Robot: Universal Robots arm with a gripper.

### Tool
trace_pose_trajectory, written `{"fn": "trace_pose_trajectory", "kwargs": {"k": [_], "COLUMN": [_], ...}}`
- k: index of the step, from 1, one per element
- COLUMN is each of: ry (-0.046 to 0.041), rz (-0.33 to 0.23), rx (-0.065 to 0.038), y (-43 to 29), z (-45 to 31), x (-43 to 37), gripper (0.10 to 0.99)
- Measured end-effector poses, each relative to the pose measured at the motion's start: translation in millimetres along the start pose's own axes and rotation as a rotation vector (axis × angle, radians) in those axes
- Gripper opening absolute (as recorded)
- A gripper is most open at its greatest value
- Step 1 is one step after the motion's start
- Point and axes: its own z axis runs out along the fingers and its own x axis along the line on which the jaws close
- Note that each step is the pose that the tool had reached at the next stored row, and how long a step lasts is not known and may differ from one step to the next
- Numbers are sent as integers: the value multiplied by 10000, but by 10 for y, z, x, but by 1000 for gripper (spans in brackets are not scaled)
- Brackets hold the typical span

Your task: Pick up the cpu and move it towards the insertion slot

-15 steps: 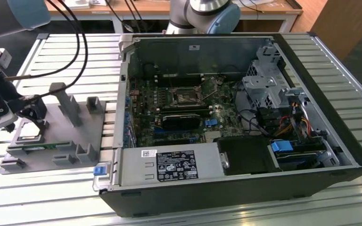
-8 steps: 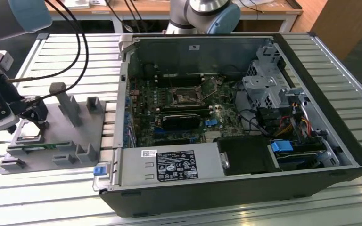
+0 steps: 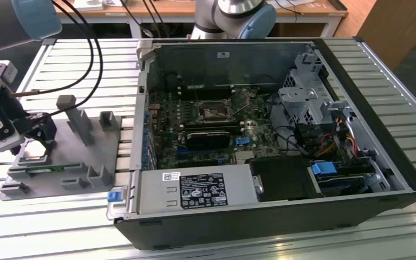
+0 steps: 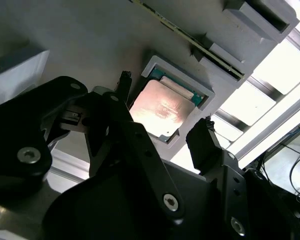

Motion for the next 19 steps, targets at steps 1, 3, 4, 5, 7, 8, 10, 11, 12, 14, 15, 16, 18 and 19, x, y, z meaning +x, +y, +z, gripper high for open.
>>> {"fn": "trace_pose_trajectory", "kwargs": {"k": [1, 3, 4, 5, 7, 8, 10, 11, 12, 14, 15, 16, 18, 19], "ry": [0, -1, -2, -3, -6, -7, -10, -10, -9, -9, -7, -6, -8, -9], "rz": [8, 40, 71, 105, 165, 190, 213, 215, 216, 216, 216, 217, 216, 212], "rx": [0, -1, 0, -1, -1, -1, -2, -2, -2, -2, -3, -9, -23, -27], "y": [0, 0, 0, 0, -1, -1, -1, -1, -2, -2, -2, -2, -2, -2], "z": [3, 8, 11, 13, 19, 22, 32, 38, 45, 58, 61, 62, 65, 67], "x": [0, -1, -1, -1, -1, -2, -2, -2, -2, -2, -1, -1, -1, -1], "gripper": [722, 722, 722, 722, 722, 722, 722, 722, 722, 722, 722, 722, 706, 639]}}
